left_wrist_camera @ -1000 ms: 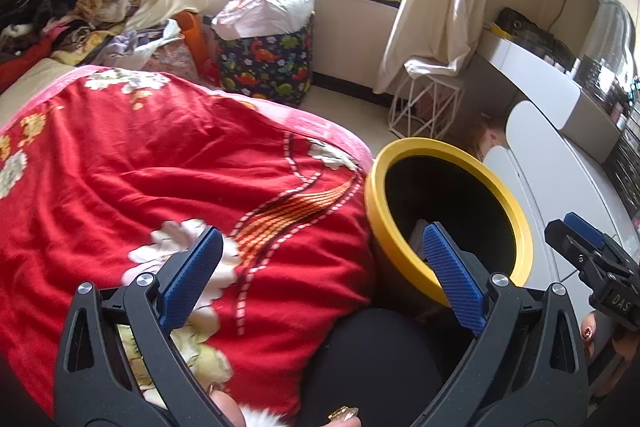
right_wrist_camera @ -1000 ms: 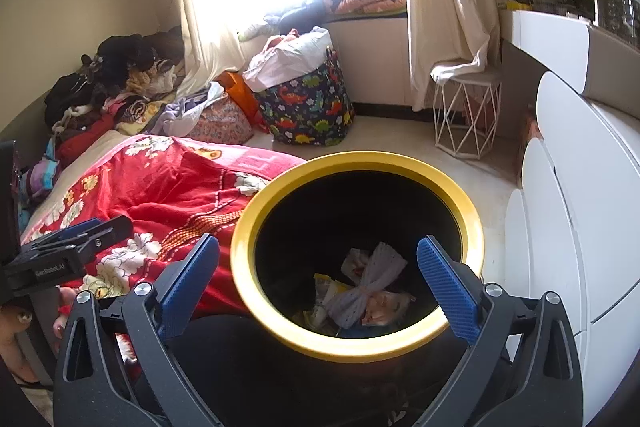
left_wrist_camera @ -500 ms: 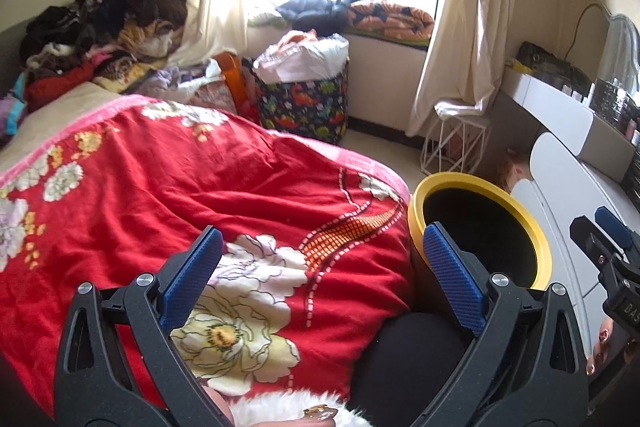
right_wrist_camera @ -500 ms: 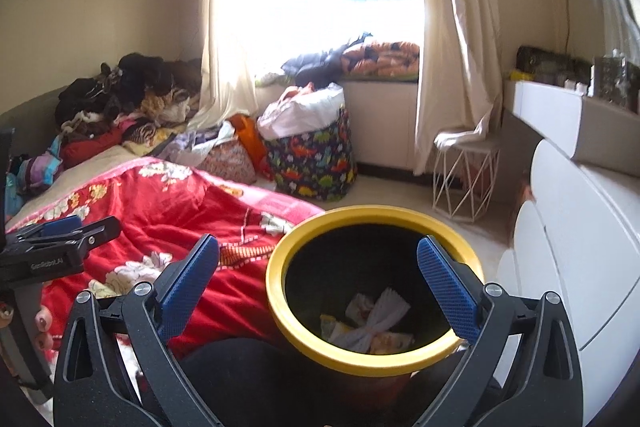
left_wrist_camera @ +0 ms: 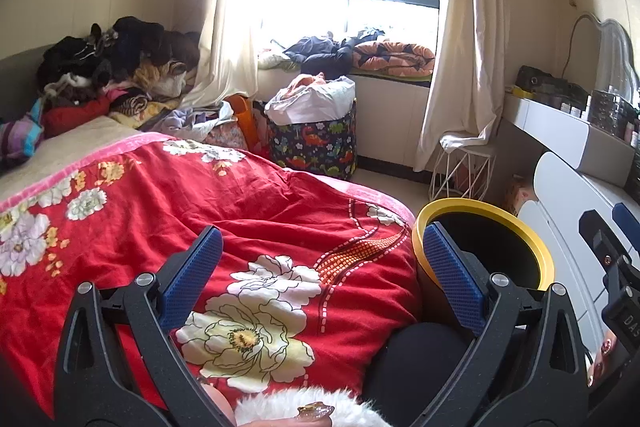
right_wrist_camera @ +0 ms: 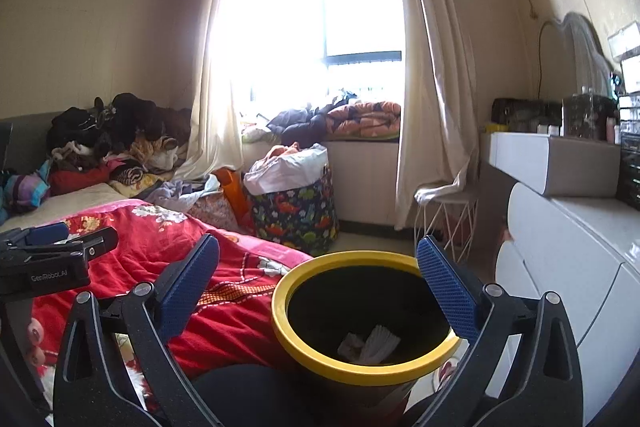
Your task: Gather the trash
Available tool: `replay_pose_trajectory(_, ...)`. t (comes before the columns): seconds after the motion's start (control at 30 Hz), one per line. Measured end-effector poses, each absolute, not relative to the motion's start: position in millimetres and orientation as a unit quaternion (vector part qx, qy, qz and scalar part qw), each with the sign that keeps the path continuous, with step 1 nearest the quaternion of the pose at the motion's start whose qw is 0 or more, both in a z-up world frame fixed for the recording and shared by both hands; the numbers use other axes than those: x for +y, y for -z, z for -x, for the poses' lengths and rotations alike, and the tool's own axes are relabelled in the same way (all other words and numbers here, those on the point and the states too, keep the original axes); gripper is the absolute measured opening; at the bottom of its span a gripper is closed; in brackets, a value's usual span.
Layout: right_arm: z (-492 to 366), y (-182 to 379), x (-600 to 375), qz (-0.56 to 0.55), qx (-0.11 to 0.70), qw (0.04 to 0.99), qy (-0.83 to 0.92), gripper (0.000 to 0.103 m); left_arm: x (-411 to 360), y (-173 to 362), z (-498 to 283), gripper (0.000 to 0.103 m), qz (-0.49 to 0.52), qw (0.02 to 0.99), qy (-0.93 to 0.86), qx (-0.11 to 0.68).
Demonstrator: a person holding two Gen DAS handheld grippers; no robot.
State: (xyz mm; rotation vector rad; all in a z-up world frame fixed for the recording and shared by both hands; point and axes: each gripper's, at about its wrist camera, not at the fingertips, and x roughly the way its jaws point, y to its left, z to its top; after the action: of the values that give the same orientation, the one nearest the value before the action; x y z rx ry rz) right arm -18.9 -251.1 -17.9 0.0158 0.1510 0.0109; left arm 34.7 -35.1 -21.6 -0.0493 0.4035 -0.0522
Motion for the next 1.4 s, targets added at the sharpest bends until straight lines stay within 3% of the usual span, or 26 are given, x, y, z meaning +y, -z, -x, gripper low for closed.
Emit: replay_pose_trajectory(1.4,18.3,23.5,-246.9,-0.005,0.087,0.996,-0.005,0.097,-33.0,22.9,-36.4,0.092,0.026,0.978,0.022,0.206)
